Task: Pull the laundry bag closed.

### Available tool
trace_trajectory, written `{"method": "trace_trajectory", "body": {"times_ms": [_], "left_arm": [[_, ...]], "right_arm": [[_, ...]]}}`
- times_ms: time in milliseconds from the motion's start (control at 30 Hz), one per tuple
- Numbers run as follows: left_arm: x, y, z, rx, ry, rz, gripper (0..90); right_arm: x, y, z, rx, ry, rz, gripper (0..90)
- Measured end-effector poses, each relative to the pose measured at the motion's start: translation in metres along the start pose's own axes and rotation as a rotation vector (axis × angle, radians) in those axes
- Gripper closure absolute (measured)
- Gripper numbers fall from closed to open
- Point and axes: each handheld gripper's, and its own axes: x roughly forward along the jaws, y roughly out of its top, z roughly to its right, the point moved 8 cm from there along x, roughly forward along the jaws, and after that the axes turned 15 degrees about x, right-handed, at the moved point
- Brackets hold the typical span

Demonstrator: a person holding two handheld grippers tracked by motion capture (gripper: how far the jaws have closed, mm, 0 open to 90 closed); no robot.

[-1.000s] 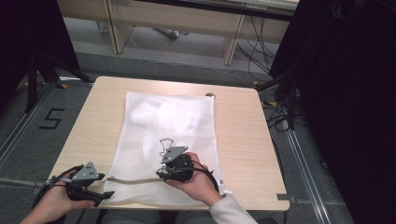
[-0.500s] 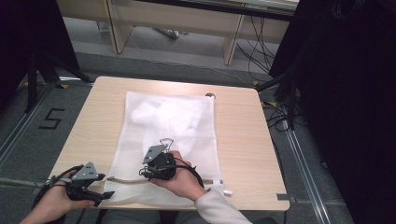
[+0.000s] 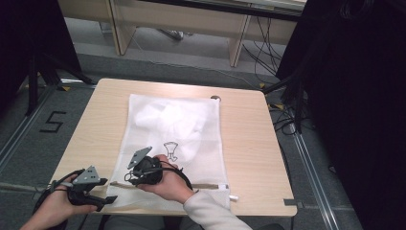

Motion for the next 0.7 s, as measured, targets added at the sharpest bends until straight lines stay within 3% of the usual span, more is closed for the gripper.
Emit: {"method": "trace_trajectory", "body": {"times_ms": [100,133,433,533,567,700], "left_arm": [[-0.002,-0.002,-0.001,0.016,-0.008,-0.017,25.3],[0.0,0.0,-0.001,-0.007,0.003,0.0,25.3],[-0.001,0.0,0.001,-0.037,-0.005,0.006,25.3],[-0.001,-0.002,-0.002,-0.012,0.005,-0.006,25.3],[0.0,-0.001,0.0,-0.043,0.0,0.0,25.4],[0.0,-0.002,0.0,-0.025,-0.003,-0.006,25.5]], "right_arm": [[0.005,0.003,-0.002,0.0,0.015,-0.006,62.3],[0.006,0.004,-0.002,-0.003,0.012,-0.008,62.5],[0.021,0.011,-0.009,0.011,0.043,-0.022,63.9],[0.024,0.011,-0.01,0.018,0.045,-0.027,64.0],[0.027,0.013,-0.011,0.013,0.05,-0.029,64.1],[0.034,0.013,-0.012,0.027,0.055,-0.029,64.8]]}}
